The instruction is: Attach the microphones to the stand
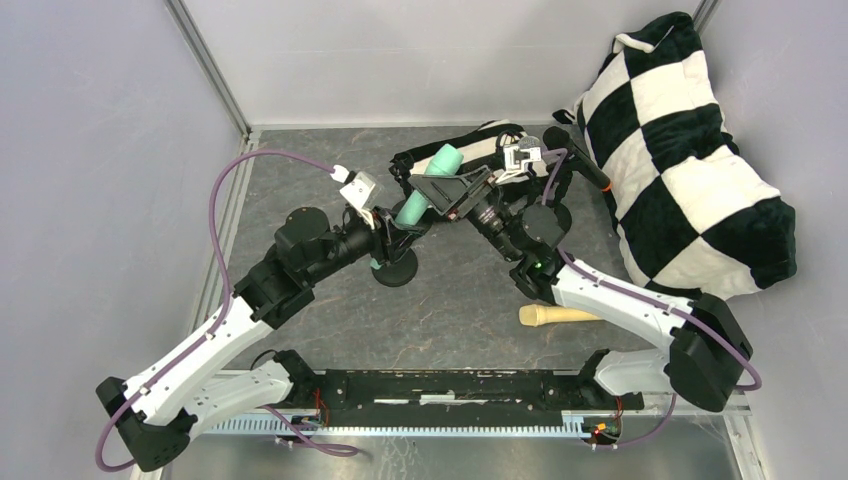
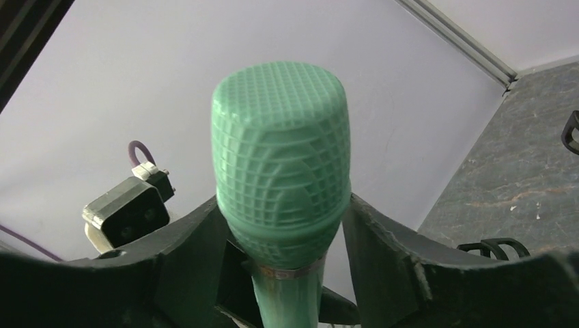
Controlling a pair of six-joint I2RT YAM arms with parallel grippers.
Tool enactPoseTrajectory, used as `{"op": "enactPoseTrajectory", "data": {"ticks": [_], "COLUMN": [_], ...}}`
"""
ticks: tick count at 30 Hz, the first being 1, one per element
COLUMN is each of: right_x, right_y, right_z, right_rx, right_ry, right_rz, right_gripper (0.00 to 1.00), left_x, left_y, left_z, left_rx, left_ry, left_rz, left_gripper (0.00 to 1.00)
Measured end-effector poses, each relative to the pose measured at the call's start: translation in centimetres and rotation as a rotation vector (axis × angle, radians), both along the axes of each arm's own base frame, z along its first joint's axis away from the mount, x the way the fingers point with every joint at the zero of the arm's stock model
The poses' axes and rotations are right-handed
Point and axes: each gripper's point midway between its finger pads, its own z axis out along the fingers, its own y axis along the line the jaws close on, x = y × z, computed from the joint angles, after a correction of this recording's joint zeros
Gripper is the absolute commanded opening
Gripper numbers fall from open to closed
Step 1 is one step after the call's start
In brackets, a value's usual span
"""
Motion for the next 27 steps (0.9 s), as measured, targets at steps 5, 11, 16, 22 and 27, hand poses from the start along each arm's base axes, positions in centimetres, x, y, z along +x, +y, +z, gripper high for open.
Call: {"op": "enactPoseTrajectory", "data": {"ticks": [5, 11, 16, 22, 27], "right_x": [0.0, 0.2, 0.5, 1.1, 1.1], "right_y": [0.6, 0.6, -0.8, -4.4, -6.2], "right_z": [-0.6, -0.6, -1.0, -2.3, -4.5], "right_rx": [-0.002, -0.009, -0.046, -0.167, -0.302], "right_ry": [0.013, -0.003, -0.026, -0.074, -0.118], "right_rz": [0.017, 0.003, -0.064, -0.227, -0.304], "right_gripper": [0.31, 0.0, 0.0, 0.0, 0.0], "left_x": [0.0, 0.3, 0.8, 1.5, 2.4], "left_y": [0.0, 0.2, 1.6, 4.1, 5.5], "left_z": [0.0, -0.1, -0.9, -2.4, -5.4], "left_rx": [-0.001, -0.007, -0.015, -0.056, -0.068], "left_ry": [-0.001, -0.01, 0.003, 0.047, 0.106], "left_rz": [0.002, 0.021, 0.105, 0.255, 0.371], "left_gripper": [0.11, 0.7, 1.0, 1.0, 1.0]}}
